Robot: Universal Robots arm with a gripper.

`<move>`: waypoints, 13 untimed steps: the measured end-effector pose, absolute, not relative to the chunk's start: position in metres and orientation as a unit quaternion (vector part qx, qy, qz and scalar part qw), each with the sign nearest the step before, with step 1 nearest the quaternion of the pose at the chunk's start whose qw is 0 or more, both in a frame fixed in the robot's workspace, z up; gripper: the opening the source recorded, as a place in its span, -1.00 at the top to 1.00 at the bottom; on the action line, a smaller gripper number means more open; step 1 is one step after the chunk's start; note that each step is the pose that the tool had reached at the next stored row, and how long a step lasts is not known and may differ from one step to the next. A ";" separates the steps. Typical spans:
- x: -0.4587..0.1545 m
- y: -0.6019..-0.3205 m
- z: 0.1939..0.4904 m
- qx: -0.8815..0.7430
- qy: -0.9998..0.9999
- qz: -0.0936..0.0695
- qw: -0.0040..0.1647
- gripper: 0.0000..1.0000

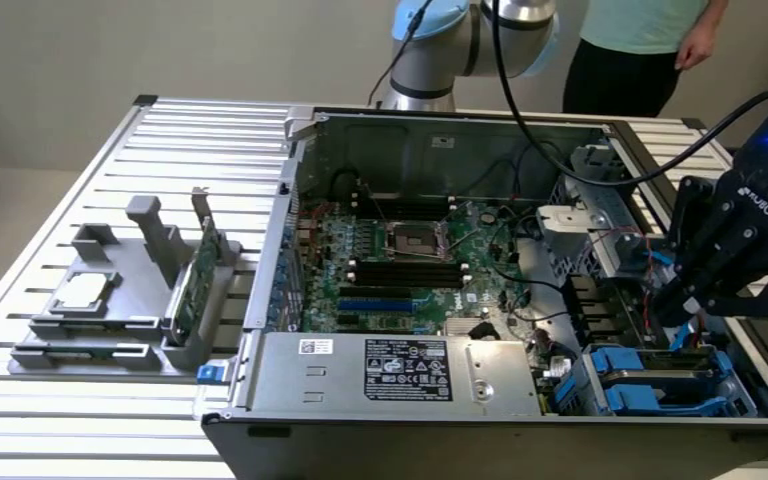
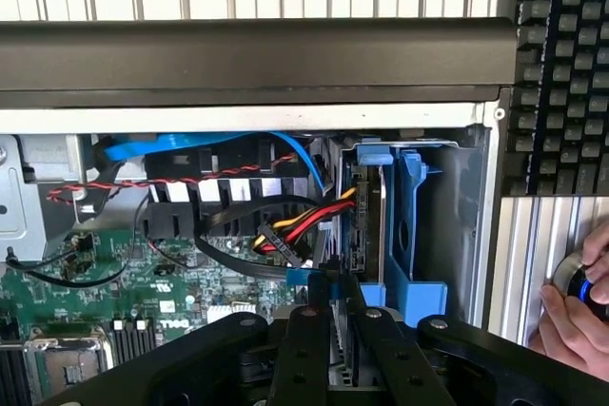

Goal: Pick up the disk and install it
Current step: 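Insert the second disk wire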

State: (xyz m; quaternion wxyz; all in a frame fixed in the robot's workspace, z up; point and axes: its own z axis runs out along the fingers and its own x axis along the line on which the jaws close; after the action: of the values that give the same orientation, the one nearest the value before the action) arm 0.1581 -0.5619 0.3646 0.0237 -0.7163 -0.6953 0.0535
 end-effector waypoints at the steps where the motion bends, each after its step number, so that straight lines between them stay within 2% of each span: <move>1: 0.158 -0.563 0.364 -0.716 -0.695 0.053 0.024 0.66; 13: 0.158 -0.571 0.349 -0.716 -0.696 0.052 0.026 0.66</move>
State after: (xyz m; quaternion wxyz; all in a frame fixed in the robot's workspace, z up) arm 0.1580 -0.5711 0.3494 0.0256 -0.7157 -0.6960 0.0516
